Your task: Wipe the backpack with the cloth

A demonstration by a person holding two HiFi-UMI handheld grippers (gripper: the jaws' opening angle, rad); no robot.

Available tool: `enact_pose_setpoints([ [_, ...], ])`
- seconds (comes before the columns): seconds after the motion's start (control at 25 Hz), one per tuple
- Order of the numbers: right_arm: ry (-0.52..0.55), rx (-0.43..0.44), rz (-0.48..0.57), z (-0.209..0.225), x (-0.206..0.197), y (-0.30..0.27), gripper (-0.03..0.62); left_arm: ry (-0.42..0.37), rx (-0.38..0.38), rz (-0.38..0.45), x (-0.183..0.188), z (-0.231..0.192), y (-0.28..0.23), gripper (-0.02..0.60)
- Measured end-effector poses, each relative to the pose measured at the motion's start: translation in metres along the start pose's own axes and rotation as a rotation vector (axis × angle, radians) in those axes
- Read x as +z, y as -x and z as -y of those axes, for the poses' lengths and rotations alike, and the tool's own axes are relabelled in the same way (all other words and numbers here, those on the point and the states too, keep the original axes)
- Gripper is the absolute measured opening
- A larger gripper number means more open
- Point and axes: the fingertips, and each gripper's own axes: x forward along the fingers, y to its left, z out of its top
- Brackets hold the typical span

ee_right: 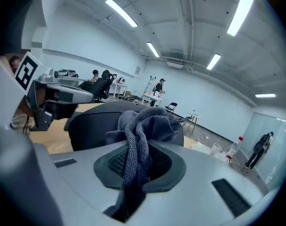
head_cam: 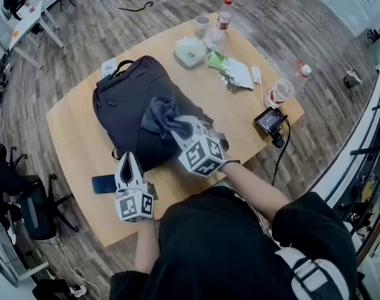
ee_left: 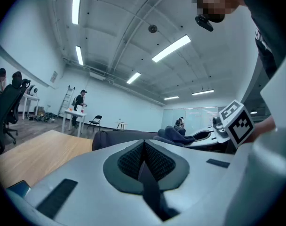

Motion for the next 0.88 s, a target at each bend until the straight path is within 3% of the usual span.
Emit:
enact_pose_setpoints([
  [0.28,-0.137,0.017,0.061,-0.011,-0.015,0.015,0.054,-0.04,-0.053,-0.026,-0.005,0.028,-0.004,0.017],
  [0.88,-0.143,0.013,0.049,-0.013,-0.016,0.015,0.054,-0.046,-0.055,-0.051,-0.012,0.027,-0.012,0.017],
])
